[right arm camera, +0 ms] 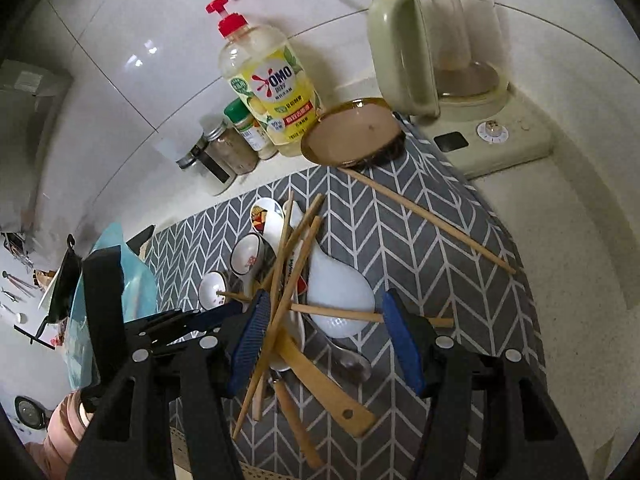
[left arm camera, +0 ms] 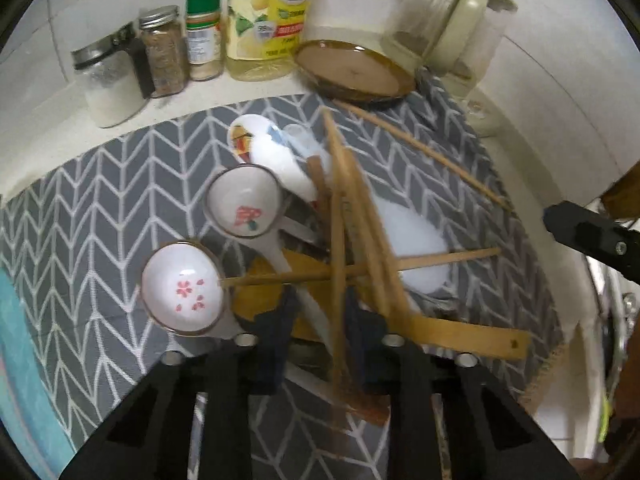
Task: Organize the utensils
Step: 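Grasp a wooden chopstick with the left tool while the right tool grasps another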
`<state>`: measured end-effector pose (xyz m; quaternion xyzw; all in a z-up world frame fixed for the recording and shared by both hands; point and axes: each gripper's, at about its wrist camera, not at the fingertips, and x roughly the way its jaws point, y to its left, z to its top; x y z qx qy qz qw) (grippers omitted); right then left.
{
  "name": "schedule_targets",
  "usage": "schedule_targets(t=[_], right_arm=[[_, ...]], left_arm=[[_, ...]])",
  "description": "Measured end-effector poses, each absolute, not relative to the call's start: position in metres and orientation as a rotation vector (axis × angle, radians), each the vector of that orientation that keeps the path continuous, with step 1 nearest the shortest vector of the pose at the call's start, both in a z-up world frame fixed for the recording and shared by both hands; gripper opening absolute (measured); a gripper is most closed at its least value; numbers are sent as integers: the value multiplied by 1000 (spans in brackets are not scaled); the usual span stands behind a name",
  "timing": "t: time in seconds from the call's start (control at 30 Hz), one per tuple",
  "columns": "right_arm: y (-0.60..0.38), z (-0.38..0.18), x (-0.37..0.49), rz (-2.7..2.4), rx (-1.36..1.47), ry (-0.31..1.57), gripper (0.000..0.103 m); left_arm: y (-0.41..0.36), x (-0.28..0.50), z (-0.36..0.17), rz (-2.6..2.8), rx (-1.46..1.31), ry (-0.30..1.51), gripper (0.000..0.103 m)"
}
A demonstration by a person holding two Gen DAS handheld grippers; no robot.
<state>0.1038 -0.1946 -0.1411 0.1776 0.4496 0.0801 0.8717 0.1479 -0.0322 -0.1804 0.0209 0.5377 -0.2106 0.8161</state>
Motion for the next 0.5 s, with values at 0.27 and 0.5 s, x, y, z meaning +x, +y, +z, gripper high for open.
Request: schedule_targets(t=[0.27,0.5], right_arm=[[-178,-171,122,228,386,1006,42],[-162,-205,152,274,476,1058,29]], left_arm=[[-2,134,-150,-418,-71,1124,6],[20,117,-125,-400,-80,1089,6]])
